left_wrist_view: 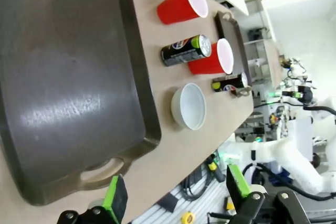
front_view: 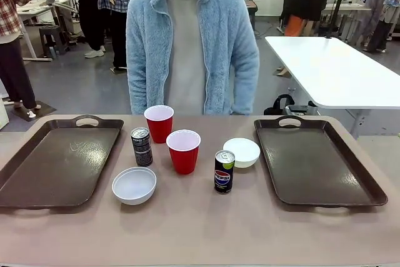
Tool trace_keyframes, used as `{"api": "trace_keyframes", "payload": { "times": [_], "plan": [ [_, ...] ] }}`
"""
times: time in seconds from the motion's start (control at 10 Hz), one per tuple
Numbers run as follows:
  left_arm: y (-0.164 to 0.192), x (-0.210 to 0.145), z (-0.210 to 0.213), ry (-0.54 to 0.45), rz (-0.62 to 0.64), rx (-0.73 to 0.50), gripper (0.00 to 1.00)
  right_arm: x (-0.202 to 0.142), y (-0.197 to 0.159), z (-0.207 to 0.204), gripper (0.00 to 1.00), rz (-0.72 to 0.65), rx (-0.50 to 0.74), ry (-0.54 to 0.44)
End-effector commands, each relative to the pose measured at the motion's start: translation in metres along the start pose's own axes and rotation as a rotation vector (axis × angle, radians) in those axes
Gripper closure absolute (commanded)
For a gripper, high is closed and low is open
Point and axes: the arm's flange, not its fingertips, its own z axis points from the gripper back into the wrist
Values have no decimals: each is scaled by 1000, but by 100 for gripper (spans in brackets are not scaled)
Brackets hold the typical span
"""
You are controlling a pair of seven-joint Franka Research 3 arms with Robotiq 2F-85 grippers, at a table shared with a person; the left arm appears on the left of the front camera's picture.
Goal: Prepare tableware on both trays.
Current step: Pick up a Picnic Bowl from the table and place it on a Handle tray.
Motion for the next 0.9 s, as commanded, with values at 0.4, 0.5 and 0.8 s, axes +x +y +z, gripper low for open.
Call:
{"api": "trace_keyframes", "payload": {
  "times": [0.4, 0.5, 0.8],
  "plan": [
    [4, -3, 1, 6, 18, -10, 0, 1, 0, 0, 0, -20, 1, -2],
    [4, -3, 1, 6, 18, -10, 0, 1, 0, 0, 0, -20, 1, -2],
    [4, -3, 1, 6, 18, -10, 0, 1, 0, 0, 0, -20, 1, -2]
  ]
}}
